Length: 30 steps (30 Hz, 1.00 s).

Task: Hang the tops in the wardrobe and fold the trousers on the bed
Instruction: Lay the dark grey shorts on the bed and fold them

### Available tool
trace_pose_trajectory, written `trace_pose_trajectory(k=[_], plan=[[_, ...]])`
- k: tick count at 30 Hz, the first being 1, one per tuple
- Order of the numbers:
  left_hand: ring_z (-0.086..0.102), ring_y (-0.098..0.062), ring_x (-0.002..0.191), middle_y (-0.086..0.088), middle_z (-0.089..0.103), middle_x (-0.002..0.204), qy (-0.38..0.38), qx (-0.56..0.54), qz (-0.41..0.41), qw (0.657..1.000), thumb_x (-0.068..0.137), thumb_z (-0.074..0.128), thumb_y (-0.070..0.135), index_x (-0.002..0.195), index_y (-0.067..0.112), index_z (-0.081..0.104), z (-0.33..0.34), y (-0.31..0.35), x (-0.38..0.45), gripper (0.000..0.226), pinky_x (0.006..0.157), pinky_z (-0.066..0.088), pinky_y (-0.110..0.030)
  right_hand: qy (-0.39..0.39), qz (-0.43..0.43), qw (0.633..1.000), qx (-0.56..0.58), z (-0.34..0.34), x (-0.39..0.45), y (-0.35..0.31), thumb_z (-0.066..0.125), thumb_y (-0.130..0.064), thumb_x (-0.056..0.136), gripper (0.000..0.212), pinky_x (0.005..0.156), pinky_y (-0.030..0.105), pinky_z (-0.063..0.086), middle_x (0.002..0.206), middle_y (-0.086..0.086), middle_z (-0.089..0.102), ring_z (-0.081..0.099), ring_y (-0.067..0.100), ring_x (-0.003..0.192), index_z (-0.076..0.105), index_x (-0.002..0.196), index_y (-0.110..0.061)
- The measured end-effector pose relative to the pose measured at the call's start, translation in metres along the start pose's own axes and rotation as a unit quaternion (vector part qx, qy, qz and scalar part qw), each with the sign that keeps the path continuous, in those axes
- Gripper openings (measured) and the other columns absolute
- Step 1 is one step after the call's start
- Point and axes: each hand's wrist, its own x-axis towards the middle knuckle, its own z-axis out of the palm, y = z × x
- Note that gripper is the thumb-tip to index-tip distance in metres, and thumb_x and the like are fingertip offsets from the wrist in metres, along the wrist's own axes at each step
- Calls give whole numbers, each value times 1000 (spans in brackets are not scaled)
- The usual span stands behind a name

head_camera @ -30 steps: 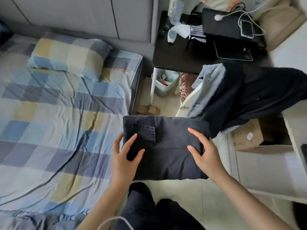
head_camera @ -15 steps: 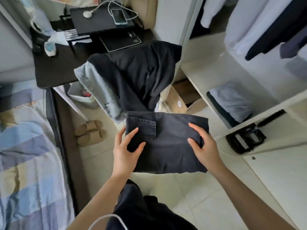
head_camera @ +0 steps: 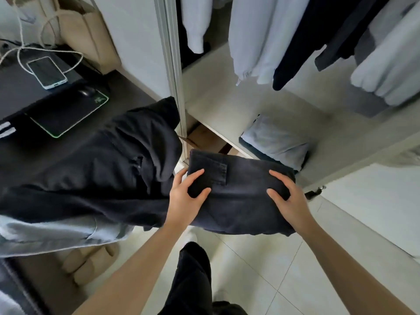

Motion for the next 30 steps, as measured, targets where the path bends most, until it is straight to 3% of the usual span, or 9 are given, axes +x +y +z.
trace_pose_trajectory(k=[3,5,7,10,17,19,23,26,30], plan=[[36,-4,132,7,39,145,-54,19,-4,998,84,76,26,130,34,60,11,2,66,49,108,29,-15,40,34,999,-1,3,42,-2,64,-18,89,44,102,25,37,126,-16,54,47,4,116,55,128,-37],[36,-11,135,4,37,146,-87,18,-2,996,84,76,25,131,32,59,25,4,112,50,107,27,-15,82,47,995,-16,4,73,-2,64,-16,89,44,98,21,35,123,-18,54,47,2,111,56,128,-33],[36,-13,135,1,37,146,-114,17,9,993,84,76,23,132,29,59,45,7,155,52,104,23,-11,113,51,991,-41,2,104,1,63,-13,89,44,100,22,35,126,-14,55,48,4,113,56,130,-29],[40,-16,133,-1,39,144,-151,30,29,988,84,76,24,134,28,58,82,16,209,53,103,24,-13,165,75,981,-70,-11,148,12,63,-13,89,44,103,37,42,129,1,58,54,22,117,56,130,-29],[43,-5,122,-3,43,140,-145,-22,151,978,83,77,22,132,23,60,184,47,304,52,100,24,2,371,125,908,-151,-50,223,36,61,-17,89,46,76,38,49,113,15,66,61,37,97,54,133,-28],[45,-7,124,-5,41,142,-176,-15,155,972,84,75,22,135,23,56,216,33,324,54,104,28,-4,360,178,898,-181,-54,240,60,59,-23,88,51,80,43,50,122,16,61,59,38,104,47,137,-33],[46,-30,131,-10,32,150,-328,118,66,935,93,64,17,153,30,27,254,-6,337,72,110,33,-30,182,316,899,-244,-30,257,102,43,-43,96,61,94,46,42,145,23,29,50,42,116,14,149,-42],[46,-30,130,-11,37,145,-322,91,43,941,96,60,12,153,32,25,260,-22,338,71,110,35,-34,197,311,898,-240,-16,259,118,35,-46,98,57,91,45,44,138,25,33,53,44,107,11,149,-43],[46,-27,129,-11,38,144,-274,70,106,953,97,53,6,153,25,30,259,-21,340,63,110,29,-23,229,286,891,-268,-11,255,124,33,-43,99,55,88,45,45,135,27,35,53,44,105,11,149,-41]])
